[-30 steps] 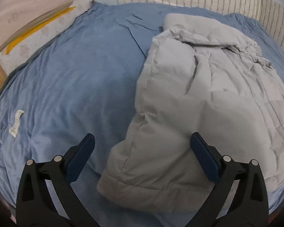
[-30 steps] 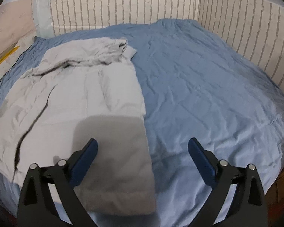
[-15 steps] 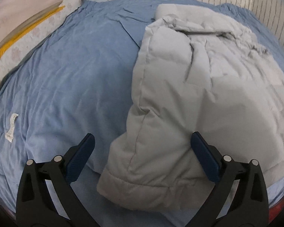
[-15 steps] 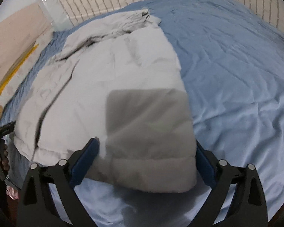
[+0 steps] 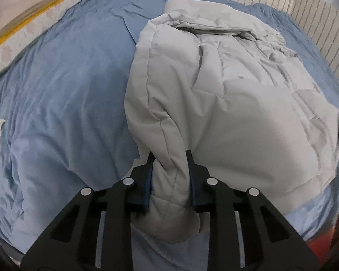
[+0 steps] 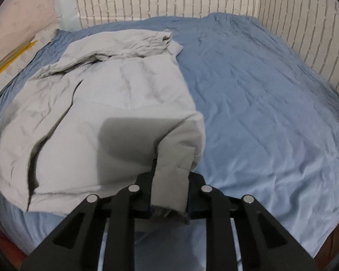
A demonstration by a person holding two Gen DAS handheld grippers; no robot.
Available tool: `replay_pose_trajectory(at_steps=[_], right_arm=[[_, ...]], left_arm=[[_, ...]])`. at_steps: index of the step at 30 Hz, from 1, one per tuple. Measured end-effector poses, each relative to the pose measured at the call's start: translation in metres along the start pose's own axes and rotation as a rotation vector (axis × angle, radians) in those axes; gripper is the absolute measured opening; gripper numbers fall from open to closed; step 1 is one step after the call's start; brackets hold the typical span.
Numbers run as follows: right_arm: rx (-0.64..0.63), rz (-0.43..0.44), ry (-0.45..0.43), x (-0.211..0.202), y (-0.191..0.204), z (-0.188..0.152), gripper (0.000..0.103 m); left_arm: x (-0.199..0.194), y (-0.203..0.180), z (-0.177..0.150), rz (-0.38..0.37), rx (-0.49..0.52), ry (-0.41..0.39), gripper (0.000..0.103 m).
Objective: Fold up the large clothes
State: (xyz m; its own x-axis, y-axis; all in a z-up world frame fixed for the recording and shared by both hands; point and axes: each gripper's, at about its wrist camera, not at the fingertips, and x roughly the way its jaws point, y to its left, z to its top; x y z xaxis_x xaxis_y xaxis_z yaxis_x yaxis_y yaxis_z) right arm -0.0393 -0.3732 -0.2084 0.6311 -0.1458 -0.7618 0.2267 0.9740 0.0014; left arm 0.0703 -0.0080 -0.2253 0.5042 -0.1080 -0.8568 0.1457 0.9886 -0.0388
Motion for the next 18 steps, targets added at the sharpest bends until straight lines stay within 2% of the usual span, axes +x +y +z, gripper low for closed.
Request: replay_pose_trajectory(at_steps=[3,5,6,8,9,11,12,14,18], right_arm=[[-0.027,-0.013,0.02,0.006,0.009,-0.001,0.022],[-0.039,-0.039,0.019,0.006,0.013,-0.007,0.028],[-0.032,-0.039,0.015,0.005,0.012,-0.009,0.03],[0.012,-0.021,0.011,0.003,0.004,-0.014,0.042],[0.029,-0.011,0.011,0.001,0.001,-0.015,0.045],[0.072,0.008,0.007,-0.004,-0.008,-0.019,0.061],[0.084,0.0,0.004,-0.007,-0.011,-0.021,0.063],[0.081,0.0,-0.005,-0.013,-0.014,-0.023,0.066],[0.076,0.013,0.015,-0.015,-0.015,-0.026,0.069]], left_arm=[[0.007,0.006,-0.001,0.011,-0.026,0.003,0.038],[0.005,0.011,0.0,0.025,-0.043,-0.008,0.048],[0.005,0.013,-0.001,0.035,-0.053,-0.012,0.051],[0.006,0.016,-0.001,0.055,-0.06,-0.01,0.065],[0.007,0.017,-0.001,0.063,-0.064,-0.011,0.068],[0.007,0.019,-0.003,0.062,-0.074,-0.01,0.073],[0.007,0.02,-0.003,0.059,-0.08,-0.01,0.074],[0.008,0.024,-0.004,0.056,-0.091,-0.008,0.081],[0.009,0.033,-0.008,0.034,-0.1,0.004,0.086]])
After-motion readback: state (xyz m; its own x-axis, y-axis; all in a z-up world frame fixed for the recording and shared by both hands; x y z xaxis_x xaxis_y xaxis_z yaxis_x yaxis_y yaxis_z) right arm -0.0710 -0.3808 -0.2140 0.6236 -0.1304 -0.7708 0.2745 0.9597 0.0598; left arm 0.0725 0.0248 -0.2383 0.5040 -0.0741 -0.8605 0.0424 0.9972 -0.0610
